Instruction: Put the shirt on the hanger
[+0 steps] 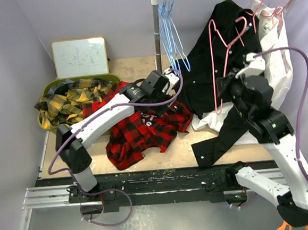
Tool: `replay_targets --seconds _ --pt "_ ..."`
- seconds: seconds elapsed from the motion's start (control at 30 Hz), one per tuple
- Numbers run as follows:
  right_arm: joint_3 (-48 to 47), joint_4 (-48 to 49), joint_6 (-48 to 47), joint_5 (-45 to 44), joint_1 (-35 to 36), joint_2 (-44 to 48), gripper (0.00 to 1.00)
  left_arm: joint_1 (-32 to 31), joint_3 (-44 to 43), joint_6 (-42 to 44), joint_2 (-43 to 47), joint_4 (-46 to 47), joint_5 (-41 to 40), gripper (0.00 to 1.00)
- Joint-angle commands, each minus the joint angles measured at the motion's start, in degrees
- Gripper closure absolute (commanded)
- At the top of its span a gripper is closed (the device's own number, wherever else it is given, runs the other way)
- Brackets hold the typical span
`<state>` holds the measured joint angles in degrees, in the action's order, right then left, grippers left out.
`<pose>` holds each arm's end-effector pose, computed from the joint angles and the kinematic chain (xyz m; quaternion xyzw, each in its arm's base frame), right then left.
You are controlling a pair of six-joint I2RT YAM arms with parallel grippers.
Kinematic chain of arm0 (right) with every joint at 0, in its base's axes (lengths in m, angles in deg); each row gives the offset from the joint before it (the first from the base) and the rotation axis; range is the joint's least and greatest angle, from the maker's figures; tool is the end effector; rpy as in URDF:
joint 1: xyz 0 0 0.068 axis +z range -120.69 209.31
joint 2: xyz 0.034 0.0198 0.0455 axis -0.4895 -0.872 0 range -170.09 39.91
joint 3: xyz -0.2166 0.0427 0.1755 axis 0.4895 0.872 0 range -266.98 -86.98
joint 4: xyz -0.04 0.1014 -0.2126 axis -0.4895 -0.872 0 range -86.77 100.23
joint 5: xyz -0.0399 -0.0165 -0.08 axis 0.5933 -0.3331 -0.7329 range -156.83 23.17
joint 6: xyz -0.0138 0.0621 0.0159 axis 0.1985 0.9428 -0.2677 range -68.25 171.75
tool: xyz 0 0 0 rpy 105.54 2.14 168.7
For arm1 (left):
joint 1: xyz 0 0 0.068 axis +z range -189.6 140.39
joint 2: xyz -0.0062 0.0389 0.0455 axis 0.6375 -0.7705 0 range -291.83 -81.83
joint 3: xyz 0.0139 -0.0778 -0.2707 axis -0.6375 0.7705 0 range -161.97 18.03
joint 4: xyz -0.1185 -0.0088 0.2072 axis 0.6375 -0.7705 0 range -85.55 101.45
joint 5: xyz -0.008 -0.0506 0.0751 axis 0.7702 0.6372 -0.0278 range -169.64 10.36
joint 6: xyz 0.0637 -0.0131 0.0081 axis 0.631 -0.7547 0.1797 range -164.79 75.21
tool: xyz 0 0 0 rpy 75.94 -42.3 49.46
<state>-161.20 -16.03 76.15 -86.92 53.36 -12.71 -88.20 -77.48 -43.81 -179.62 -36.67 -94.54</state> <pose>0.1525 0.0487 0.4579 0.1205 0.7237 0.1569 0.6612 0.2473 -0.2605 0.3402 0.3512 0.8654 -0.0240 0.3565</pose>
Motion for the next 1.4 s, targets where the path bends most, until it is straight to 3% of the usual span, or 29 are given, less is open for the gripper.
replay_targets --seconds 0.0,0.23,0.37,0.47,0.6,0.63,0.83,1.03,1.37 --pt "5.6 -5.6 7.2 0.7 -0.1 6.5 1.0 0.5 -5.9 -6.5 -4.6 3.7 -4.2 0.03" --pt "11.0 -10.6 9.4 4.3 -0.1 15.2 1.0 0.7 -6.9 -2.6 -11.1 7.3 -2.5 0.07" --pt "13.7 -13.1 11.3 10.2 -0.1 18.6 1.0 1.6 -7.2 -0.1 -14.0 9.4 -2.7 0.16" --pt "17.0 -15.1 13.6 15.7 -0.1 21.3 1.0 2.9 -8.5 1.3 -16.0 8.5 1.4 0.41" --pt "19.4 -19.0 15.8 23.2 -0.1 24.7 1.0 4.3 -10.3 2.2 -17.3 5.1 6.8 0.92" --pt "19.3 -20.5 16.1 24.6 -0.1 25.3 1.0 4.5 -10.7 2.2 -17.2 4.1 7.4 1.0" --pt "19.5 -25.5 16.1 33.6 -0.1 28.7 1.0 6.4 -9.3 3.5 -11.5 4.1 9.0 1.0" --pt "25.4 -18.9 17.4 44.6 -0.1 30.8 1.0 7.3 -12.1 4.1 -9.4 1.7 10.6 1.0" --pt "29.0 -5.0 16.6 45.3 -0.1 26.3 1.0 7.2 -14.6 4.6 -5.0 -4.3 21.3 1.0"
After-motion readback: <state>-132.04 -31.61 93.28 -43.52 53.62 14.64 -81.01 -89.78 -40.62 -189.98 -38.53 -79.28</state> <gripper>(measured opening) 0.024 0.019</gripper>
